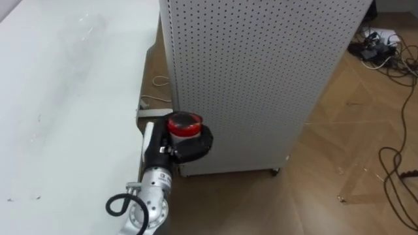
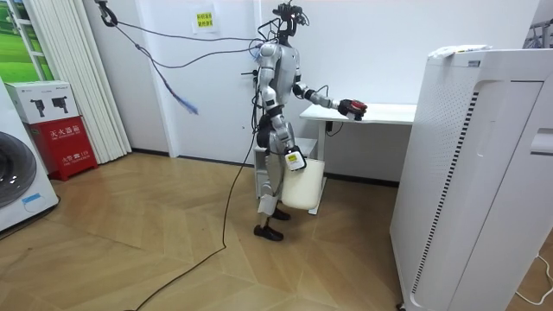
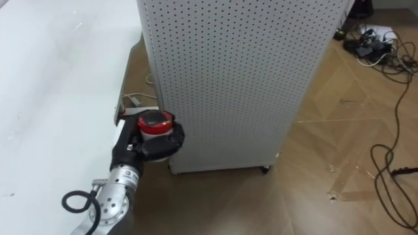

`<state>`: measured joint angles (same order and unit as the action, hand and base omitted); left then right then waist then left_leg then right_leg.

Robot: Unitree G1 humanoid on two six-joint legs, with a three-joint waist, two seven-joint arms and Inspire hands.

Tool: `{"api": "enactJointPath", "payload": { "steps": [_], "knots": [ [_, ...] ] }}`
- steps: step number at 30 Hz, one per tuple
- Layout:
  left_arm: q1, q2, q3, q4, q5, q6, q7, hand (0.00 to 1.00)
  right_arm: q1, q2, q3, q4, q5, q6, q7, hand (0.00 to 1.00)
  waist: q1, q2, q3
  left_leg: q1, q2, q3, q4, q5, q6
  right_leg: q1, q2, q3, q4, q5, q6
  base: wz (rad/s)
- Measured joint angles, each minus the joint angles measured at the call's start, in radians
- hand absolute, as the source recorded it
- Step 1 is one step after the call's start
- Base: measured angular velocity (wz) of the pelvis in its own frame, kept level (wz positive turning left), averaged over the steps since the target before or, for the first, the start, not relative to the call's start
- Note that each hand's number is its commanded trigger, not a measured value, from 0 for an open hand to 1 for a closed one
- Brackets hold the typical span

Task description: Pick garbage

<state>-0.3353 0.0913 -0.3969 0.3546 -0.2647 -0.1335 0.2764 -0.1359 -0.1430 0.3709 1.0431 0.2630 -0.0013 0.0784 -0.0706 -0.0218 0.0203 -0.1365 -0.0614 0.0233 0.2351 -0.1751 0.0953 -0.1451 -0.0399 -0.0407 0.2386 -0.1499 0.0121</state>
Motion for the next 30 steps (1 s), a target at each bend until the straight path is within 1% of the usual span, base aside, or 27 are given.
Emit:
{"api": "enactJointPath", "payload": {
  "steps": [3, 7, 9, 12, 15, 18, 21, 27, 28, 29, 30],
  "knots": [
    [0.026, -0.003, -0.008, -0.021, -0.001, 0.000, -0.056, 1.00, -0.002, -0.005, -0.011, 0.000, 0.012, -0.010, -0.001, 1.00, 0.000, 0.002, 0.0004, 0.005, 0.001, 0.008, -0.004, 0.000, 0.000, 0.001, 0.002, 0.006, 0.000, 0.000, 0.000, -0.08],
    [0.066, -0.004, -0.028, -0.021, 0.002, 0.000, -0.093, 1.00, -0.007, -0.005, -0.051, -0.003, 0.017, -0.011, -0.008, 1.00, -0.001, 0.005, 0.0004, 0.005, 0.002, 0.012, -0.015, 0.000, 0.000, -0.007, 0.008, 0.005, 0.003, 0.001, -0.001, -0.01],
    [0.103, -0.001, -0.059, -0.021, 0.002, 0.000, -0.108, 1.00, -0.022, -0.004, -0.080, -0.003, 0.019, -0.014, -0.014, 1.00, 0.001, 0.014, 0.0007, 0.001, 0.002, 0.012, -0.014, 0.000, 0.000, -0.013, 0.007, 0.006, 0.006, 0.001, -0.001, -0.02],
    [0.140, 0.004, -0.087, -0.018, 0.002, 0.000, -0.153, 1.00, -0.039, -0.004, -0.081, -0.003, 0.049, -0.030, -0.023, 1.00, 0.001, 0.024, 0.0015, -0.005, 0.003, 0.010, -0.012, 0.000, 0.000, -0.019, 0.004, 0.007, 0.006, 0.001, -0.001, 0.00],
    [0.156, 0.013, -0.097, -0.014, 0.002, 0.000, -0.186, 1.00, -0.047, -0.003, -0.081, -0.003, 0.084, -0.043, -0.024, 1.00, 0.000, 0.031, 0.0009, -0.023, 0.003, 0.015, -0.009, 0.000, 0.000, -0.036, 0.003, 0.008, 0.006, 0.001, -0.001, 0.00],
    [0.176, 0.019, -0.099, 0.001, -0.004, 0.000, -0.199, 1.00, -0.049, -0.006, -0.081, -0.003, 0.089, -0.045, -0.027, 1.00, -0.005, 0.035, 0.0017, -0.028, 0.003, 0.015, -0.006, 0.000, 0.000, -0.037, 0.002, 0.004, 0.004, 0.001, -0.001, 0.00],
    [0.178, 0.019, -0.100, 0.040, -0.004, 0.000, -0.213, 1.00, -0.050, -0.008, -0.082, -0.001, 0.088, -0.055, -0.032, 1.00, -0.010, 0.038, 0.0031, -0.032, 0.002, 0.013, -0.006, 0.000, 0.000, -0.037, 0.001, -0.002, 0.001, 0.001, -0.001, 0.05],
    [0.184, 0.016, -0.124, 0.116, -0.006, 0.002, -0.252, 0.99, -0.050, -0.007, -0.109, 0.004, 0.081, -0.055, -0.033, 1.00, -0.011, 0.048, 0.0069, -0.070, 0.002, 0.015, 0.003, 0.000, 0.000, -0.075, 0.001, -0.003, 0.009, 0.001, -0.001, 0.01],
    [0.184, 0.016, -0.128, 0.121, -0.006, 0.003, -0.252, 0.78, -0.050, -0.007, -0.109, 0.004, 0.081, -0.055, -0.033, 1.00, -0.011, 0.048, 0.0069, -0.074, 0.002, 0.016, 0.003, 0.000, 0.000, -0.082, 0.001, -0.002, 0.014, 0.001, -0.001, 0.00],
    [0.184, 0.015, -0.138, 0.133, -0.006, 0.002, -0.260, 0.23, -0.050, -0.007, -0.109, 0.004, 0.081, -0.055, -0.034, 1.00, -0.010, 0.050, 0.0081, -0.080, 0.002, 0.017, 0.004, 0.000, 0.000, -0.090, 0.000, -0.002, 0.019, 0.001, -0.001, -0.06],
    [0.184, 0.013, -0.149, 0.150, -0.005, 0.002, -0.268, 0.00, -0.051, -0.005, -0.109, 0.004, 0.080, -0.055, -0.035, 1.00, -0.010, 0.050, 0.0082, -0.084, 0.002, 0.020, 0.004, 0.000, 0.000, -0.098, 0.000, -0.001, 0.022, 0.001, -0.001, -0.06]
  ]
}}
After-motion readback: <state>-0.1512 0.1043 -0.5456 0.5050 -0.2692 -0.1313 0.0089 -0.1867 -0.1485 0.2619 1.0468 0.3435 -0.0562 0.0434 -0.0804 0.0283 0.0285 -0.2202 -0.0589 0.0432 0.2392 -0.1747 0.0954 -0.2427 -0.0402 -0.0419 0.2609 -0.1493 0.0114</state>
